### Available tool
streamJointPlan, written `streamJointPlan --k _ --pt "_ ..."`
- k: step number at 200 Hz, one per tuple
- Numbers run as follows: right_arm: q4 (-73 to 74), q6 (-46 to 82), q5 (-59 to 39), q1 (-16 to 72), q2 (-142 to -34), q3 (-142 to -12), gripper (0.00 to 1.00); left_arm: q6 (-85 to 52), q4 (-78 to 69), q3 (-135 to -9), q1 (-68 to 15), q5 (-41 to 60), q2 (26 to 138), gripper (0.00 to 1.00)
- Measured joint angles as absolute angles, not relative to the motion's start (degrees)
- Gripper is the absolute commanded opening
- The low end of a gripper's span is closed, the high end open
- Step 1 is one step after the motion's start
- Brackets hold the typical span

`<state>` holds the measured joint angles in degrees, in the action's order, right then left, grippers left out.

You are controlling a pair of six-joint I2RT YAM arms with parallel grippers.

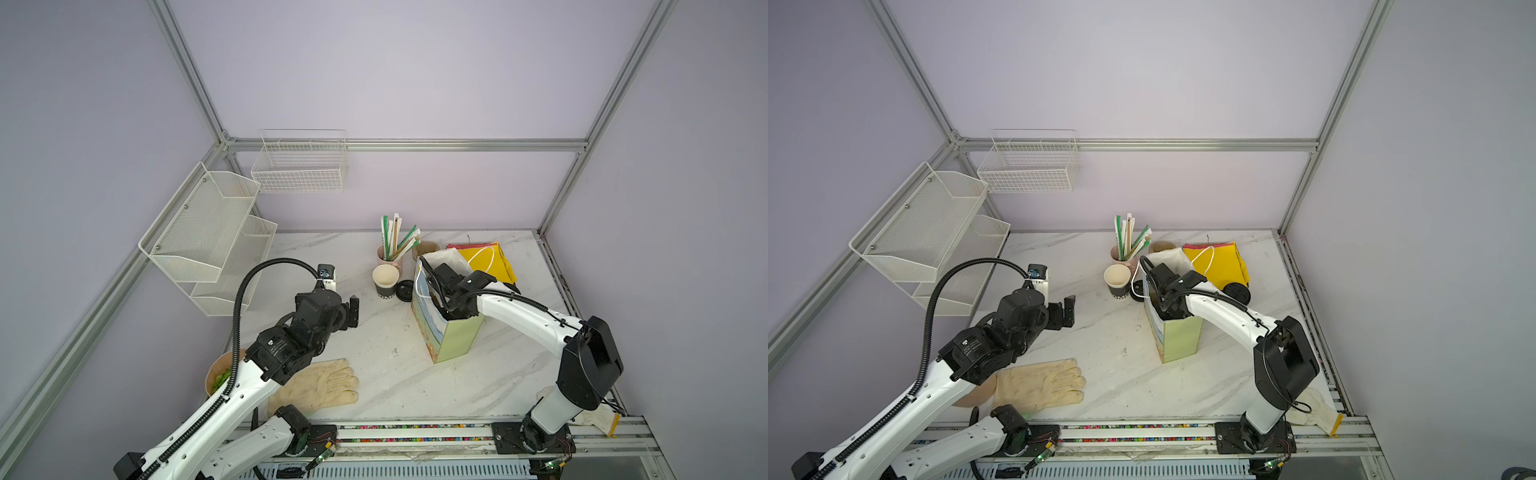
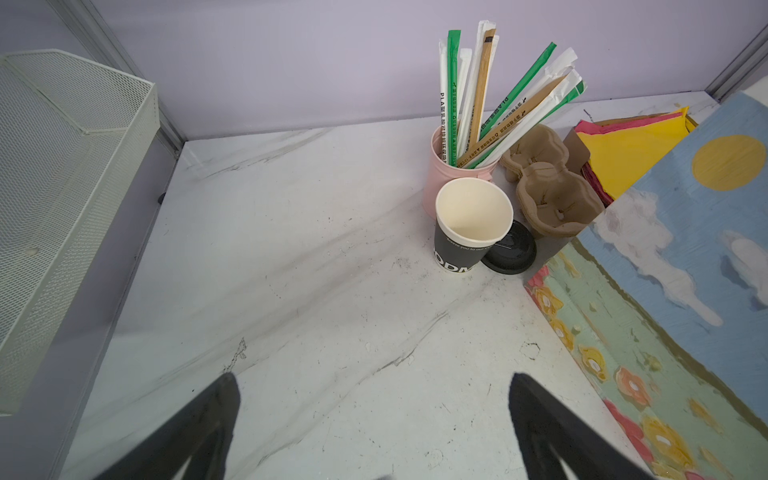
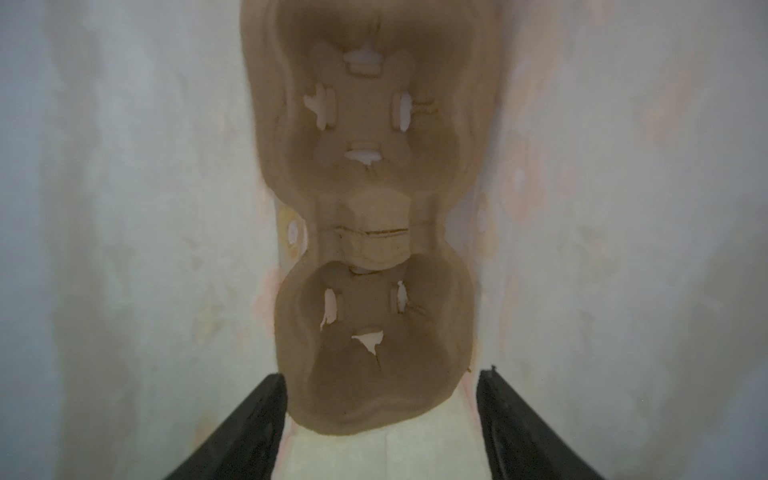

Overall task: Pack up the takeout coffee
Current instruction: 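Lower the carrier with the right gripper down into the paper bag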

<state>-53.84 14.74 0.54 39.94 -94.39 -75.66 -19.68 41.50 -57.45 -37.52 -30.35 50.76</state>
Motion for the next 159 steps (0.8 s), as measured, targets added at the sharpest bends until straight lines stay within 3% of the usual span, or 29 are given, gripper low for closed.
streamJointPlan --k 159 --pt "-51.59 15.0 -1.37 39.24 -94.39 -73.17 0.86 -18.96 41.67 -57.45 -37.52 -30.28 51.0 1.0"
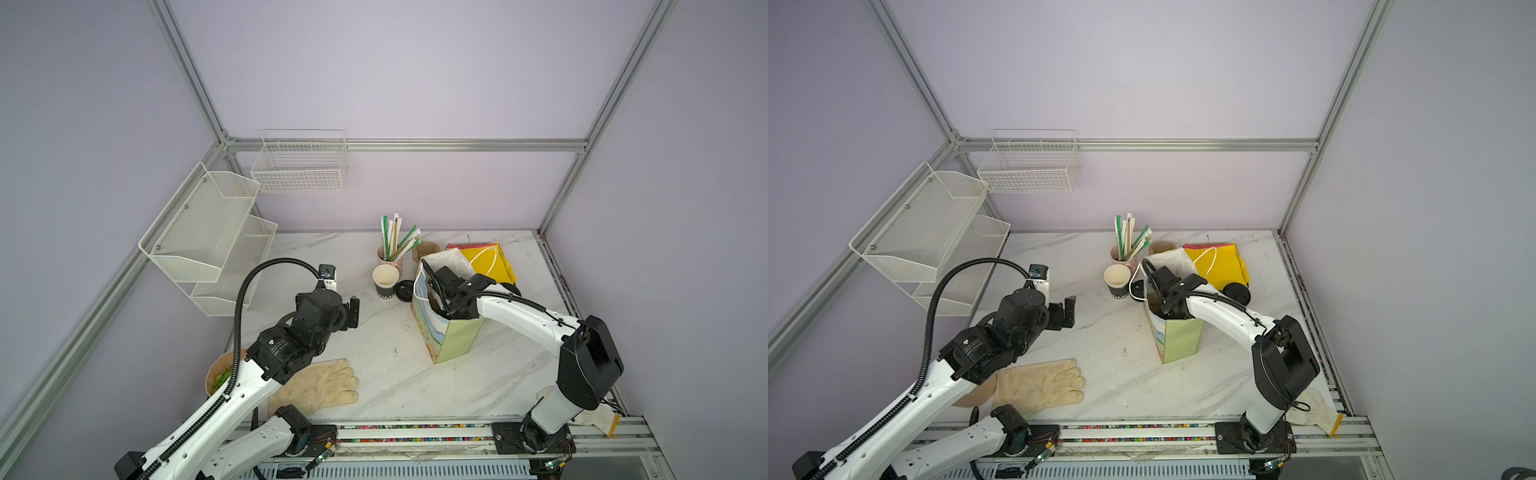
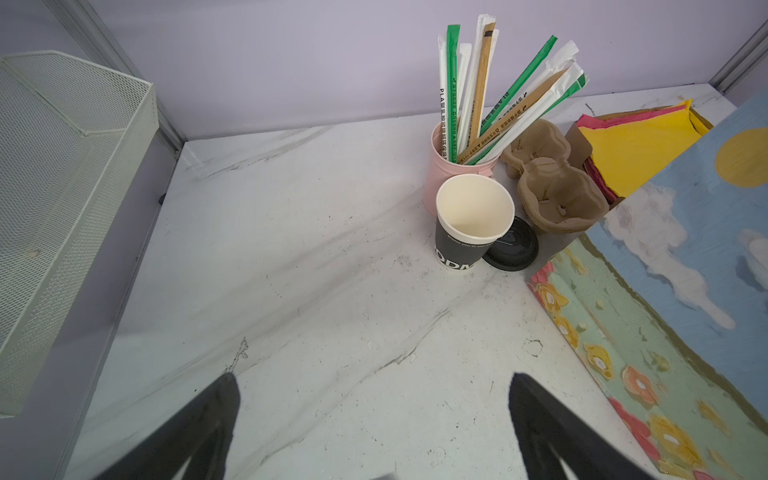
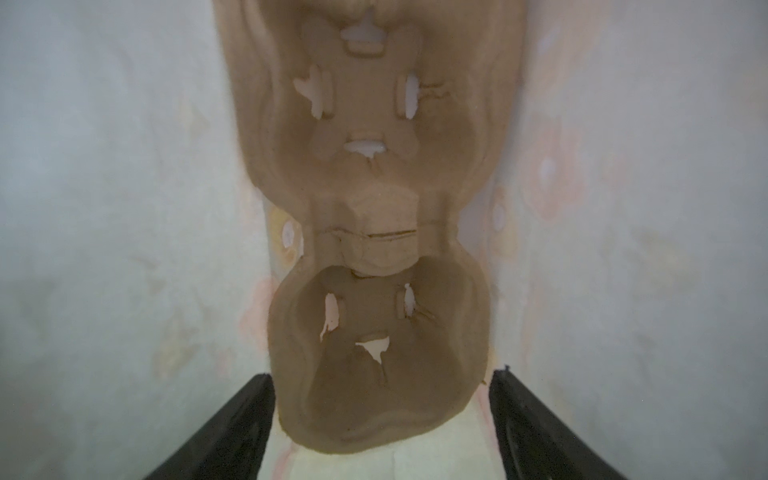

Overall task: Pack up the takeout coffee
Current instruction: 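Lower the carrier with the right gripper down into the paper bag, then open the right gripper to release the carrier inside the bag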

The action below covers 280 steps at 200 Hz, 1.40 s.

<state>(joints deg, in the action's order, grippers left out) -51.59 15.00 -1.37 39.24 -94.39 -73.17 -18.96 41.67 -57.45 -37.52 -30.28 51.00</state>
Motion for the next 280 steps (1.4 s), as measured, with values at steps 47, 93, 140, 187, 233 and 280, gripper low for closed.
streamJointPlan --k 47,93,140,187,233,280 --pt "-51.62 15.03 -1.48 39.09 -94.39 -73.21 0.9 -18.85 41.69 -57.45 -37.52 -30.26 51.22 1.0" --pt "-51.62 15.51 -1.43 38.92 -94.39 -74.67 0.96 -18.85 41.69 -57.45 -37.52 -30.24 51.64 1.0" --pt "-51.7 15.75 -1.37 38.89 -94.39 -75.0 0.97 -18.85 41.69 -57.45 -37.52 -30.24 51.66 1.0" --pt "-52.1 15.75 -1.26 38.87 -94.39 -77.97 0.98 -18.85 41.69 -57.45 -37.52 -30.15 52.14 1.0" --pt "-52.1 15.73 -1.3 38.87 -94.39 -79.29 0.97 -18.85 41.69 -57.45 -37.52 -30.04 52.27 1.0" --pt "-52.18 15.73 -1.48 38.87 -94.3 -79.31 0.98 -18.83 41.71 -57.45 -37.52 -30.02 52.6 1.0"
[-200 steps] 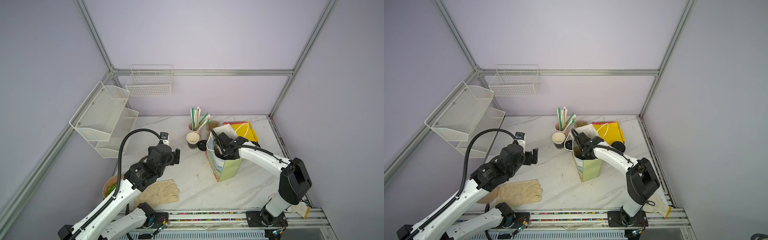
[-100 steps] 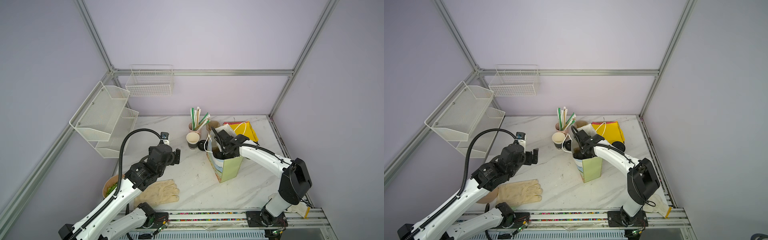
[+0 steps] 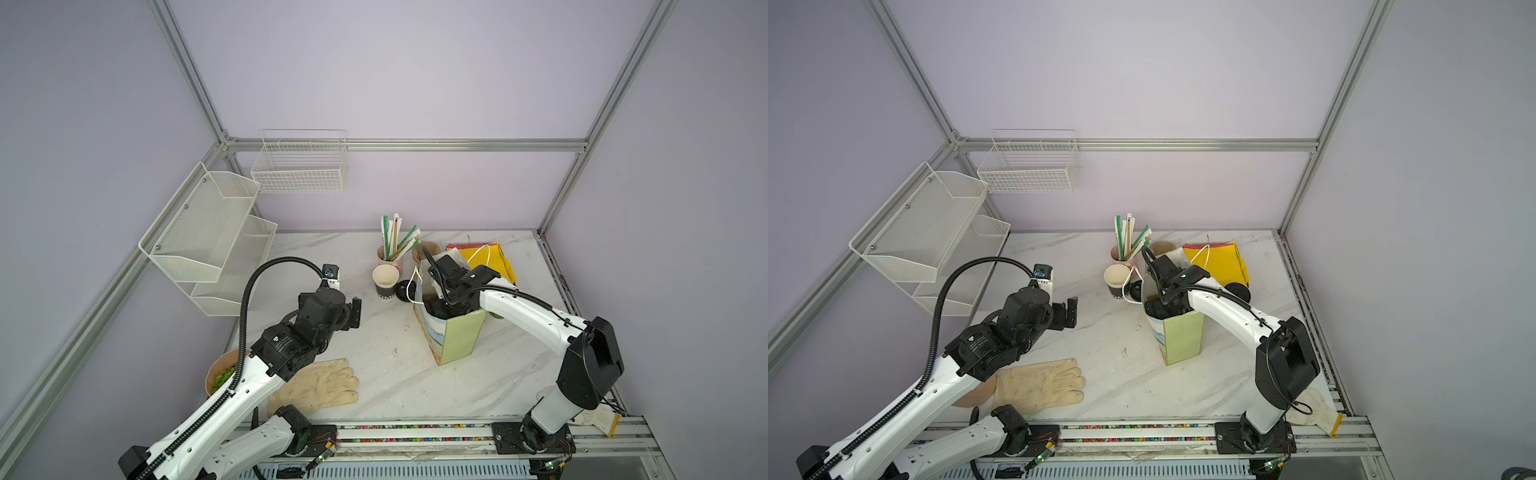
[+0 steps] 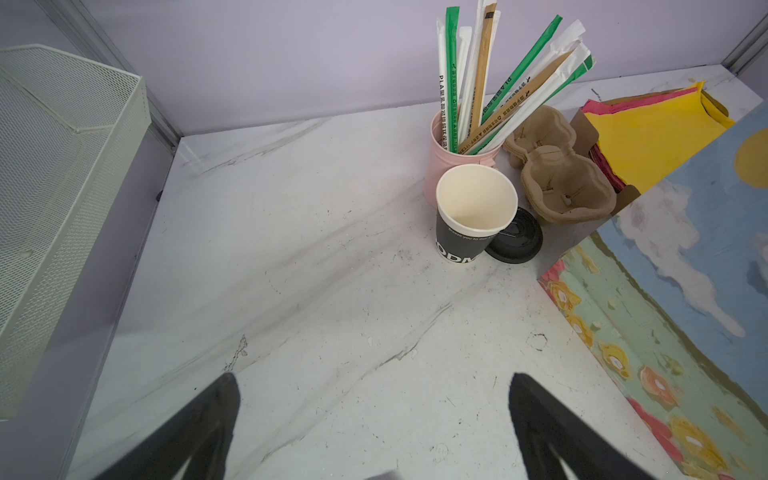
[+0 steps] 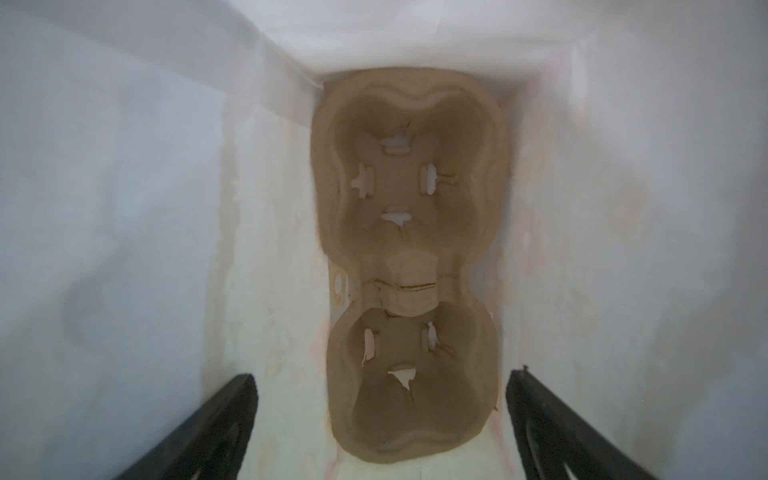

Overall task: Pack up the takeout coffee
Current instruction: 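Open the right gripper to release the carrier inside the bag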

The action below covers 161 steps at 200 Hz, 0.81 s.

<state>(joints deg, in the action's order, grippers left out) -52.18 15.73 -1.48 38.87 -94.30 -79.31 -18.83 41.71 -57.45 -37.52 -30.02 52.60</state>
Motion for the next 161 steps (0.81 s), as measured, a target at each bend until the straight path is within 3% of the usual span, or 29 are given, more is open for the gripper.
streamJointPlan --k 161 --pt "-53.43 14.57 0.69 38.87 -89.73 -87.2 0.97 -18.83 41.74 -57.45 -37.52 -29.87 52.93 1.0"
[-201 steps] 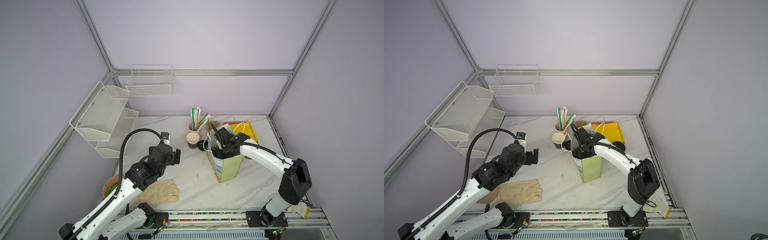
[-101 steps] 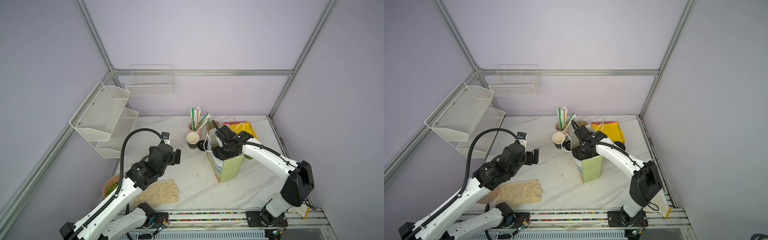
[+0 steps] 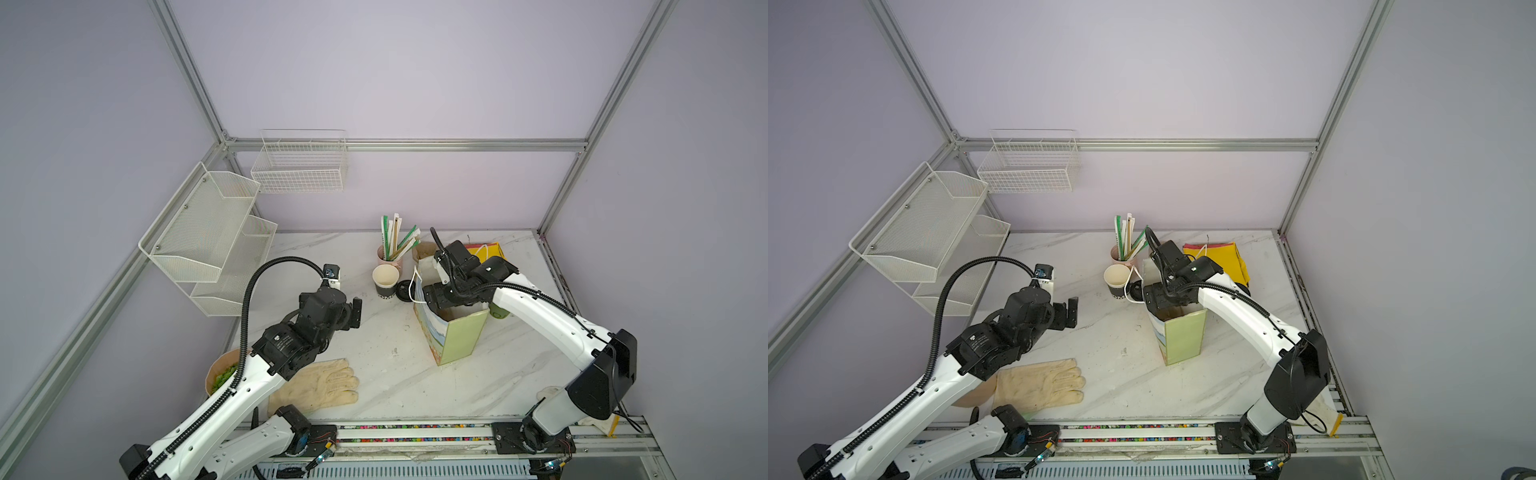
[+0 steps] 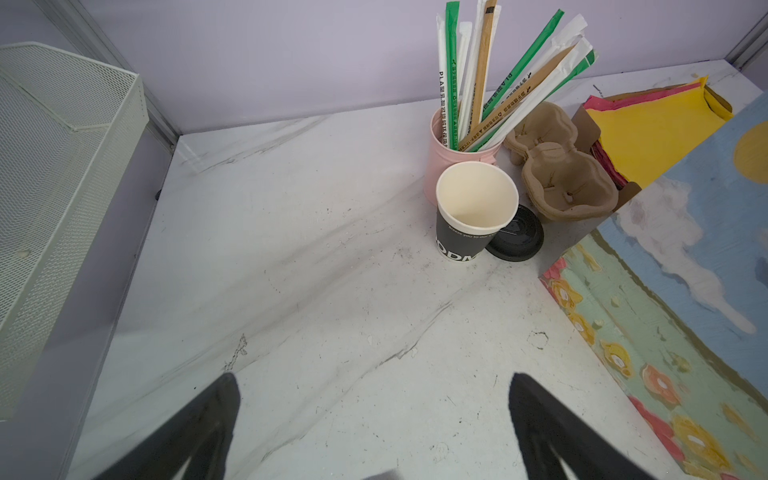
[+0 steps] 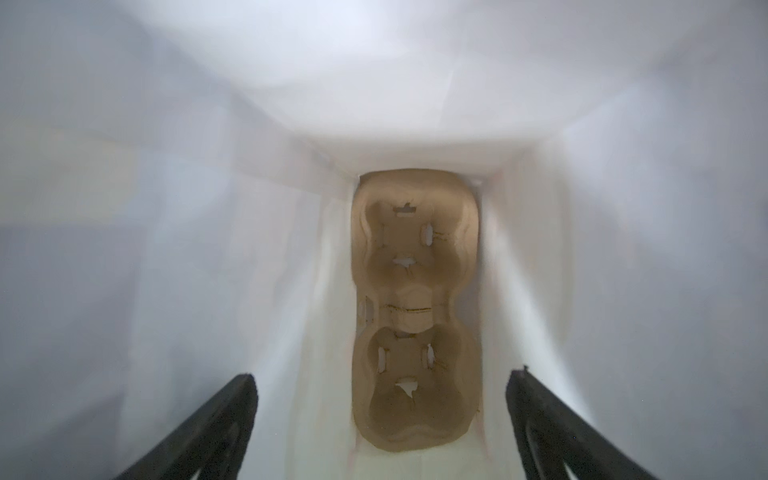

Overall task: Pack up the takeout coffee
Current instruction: 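Raise the right gripper out of the bag and draw it back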

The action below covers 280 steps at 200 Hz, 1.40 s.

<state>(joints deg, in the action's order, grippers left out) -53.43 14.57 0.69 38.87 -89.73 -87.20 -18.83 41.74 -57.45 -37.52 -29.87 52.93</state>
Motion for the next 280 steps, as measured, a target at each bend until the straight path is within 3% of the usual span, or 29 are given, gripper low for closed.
streamJointPlan --k 156,280 --pt "-53.63 14.17 2.66 38.87 -83.66 -102.1 0.97 -18.81 42.13 -57.45 -37.52 -29.8 53.41 1.0" --pt "-72.97 34.2 18.79 33.78 -83.79 -121.43 0.98 -18.81 42.15 -57.45 -37.52 -29.82 53.41 1.0"
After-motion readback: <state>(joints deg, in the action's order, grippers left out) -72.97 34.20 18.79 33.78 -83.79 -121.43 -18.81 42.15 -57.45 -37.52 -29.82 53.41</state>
